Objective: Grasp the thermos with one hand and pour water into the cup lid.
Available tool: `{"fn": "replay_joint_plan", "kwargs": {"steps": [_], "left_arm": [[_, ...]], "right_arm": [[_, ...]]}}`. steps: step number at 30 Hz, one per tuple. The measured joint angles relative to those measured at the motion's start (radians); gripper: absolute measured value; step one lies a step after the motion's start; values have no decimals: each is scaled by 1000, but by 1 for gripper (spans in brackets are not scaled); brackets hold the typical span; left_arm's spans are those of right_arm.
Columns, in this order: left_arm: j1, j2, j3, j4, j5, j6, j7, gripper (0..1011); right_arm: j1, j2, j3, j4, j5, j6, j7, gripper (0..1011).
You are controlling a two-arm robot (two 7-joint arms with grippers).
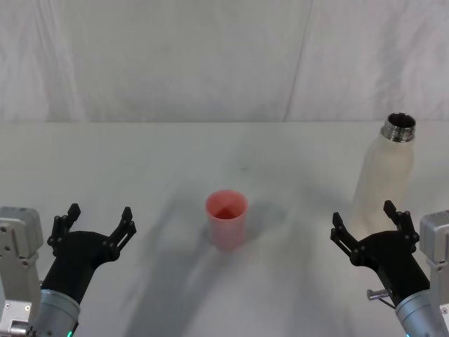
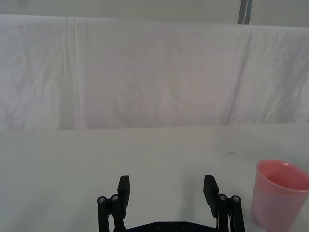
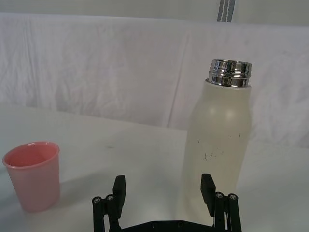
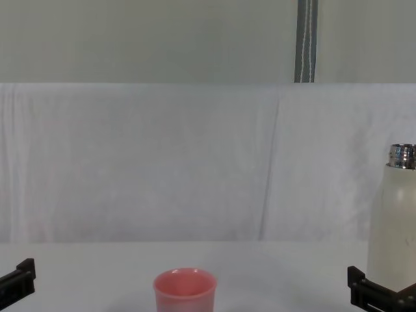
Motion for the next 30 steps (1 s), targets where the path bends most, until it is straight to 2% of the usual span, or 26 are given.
{"fn": "replay_joint_plan", "kwargs": {"steps": [30], "left_arm": [[0, 0, 0, 0, 0, 0, 0, 1001]], "right_arm": [[0, 0, 0, 0, 0, 0, 0, 1001]]}}
